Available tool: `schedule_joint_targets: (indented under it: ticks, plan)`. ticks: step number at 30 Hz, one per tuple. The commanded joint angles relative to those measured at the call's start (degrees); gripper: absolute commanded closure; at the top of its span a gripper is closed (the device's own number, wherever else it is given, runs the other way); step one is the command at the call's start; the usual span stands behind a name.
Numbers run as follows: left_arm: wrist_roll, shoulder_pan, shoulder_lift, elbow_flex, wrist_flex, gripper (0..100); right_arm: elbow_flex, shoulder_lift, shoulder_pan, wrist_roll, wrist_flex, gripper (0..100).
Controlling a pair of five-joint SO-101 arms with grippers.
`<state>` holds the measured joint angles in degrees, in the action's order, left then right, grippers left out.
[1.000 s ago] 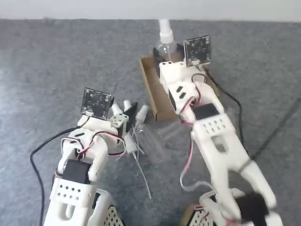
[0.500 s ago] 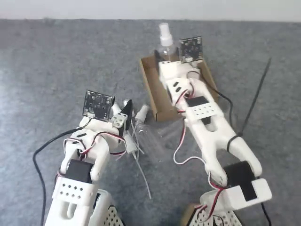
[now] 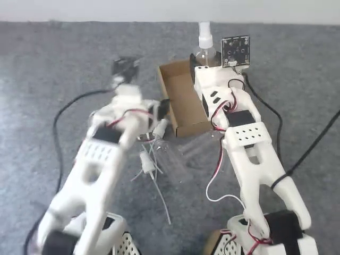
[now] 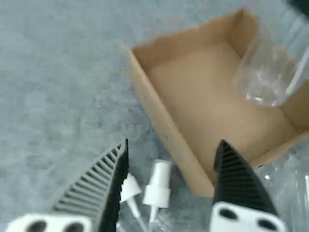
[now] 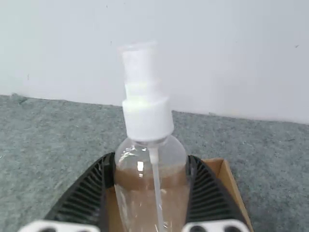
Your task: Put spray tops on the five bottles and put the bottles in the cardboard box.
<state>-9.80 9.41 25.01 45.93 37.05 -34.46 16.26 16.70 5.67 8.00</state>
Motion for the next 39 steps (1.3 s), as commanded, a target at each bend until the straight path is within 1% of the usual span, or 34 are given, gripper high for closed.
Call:
schedule_joint_targets:
  ticks: [1, 4, 7, 10, 13, 17, 20, 22, 32, 39]
  plan:
    - [-2.3, 3.6, -17.7, -13.3, -1.4, 71, 0.0, 4.0, -0.7, 0.1, 0.3, 99.3]
    - [-6.0, 4.0, -26.2, -19.1, -1.3, 71, -0.1, 3.8, -0.7, 0.1, 0.3, 99.3]
    - [-8.0, 3.7, -32.0, -23.1, 0.3, 71, -0.3, 3.8, -0.7, 0.1, 0.3, 99.3]
    - [-8.1, 4.0, -34.6, -25.5, 2.6, 71, -0.3, 3.8, -0.3, 0.1, 0.3, 99.3]
    - [-7.8, 4.2, -35.2, -25.6, 3.3, 71, -0.3, 3.8, -0.3, 0.1, 0.3, 99.3]
    - [-2.3, 4.0, -35.2, -25.5, 5.5, 79, -0.4, 3.7, -0.6, 0.1, 0.3, 99.3]
    - [0.7, 3.8, -35.5, -25.5, 8.1, 82, -0.4, 3.7, -0.6, 0.1, 0.3, 99.3]
    - [3.3, 3.9, -35.5, -25.5, 9.4, 83, -0.4, 3.7, -0.6, 0.1, 0.3, 99.3]
    - [11.9, 3.8, -35.2, -25.5, 15.6, 83, -0.4, 3.7, -0.7, 0.1, 0.4, 99.3]
    - [17.0, 3.9, -35.1, -25.5, 16.6, 83, -0.4, 3.7, -0.7, 0.1, 0.4, 99.3]
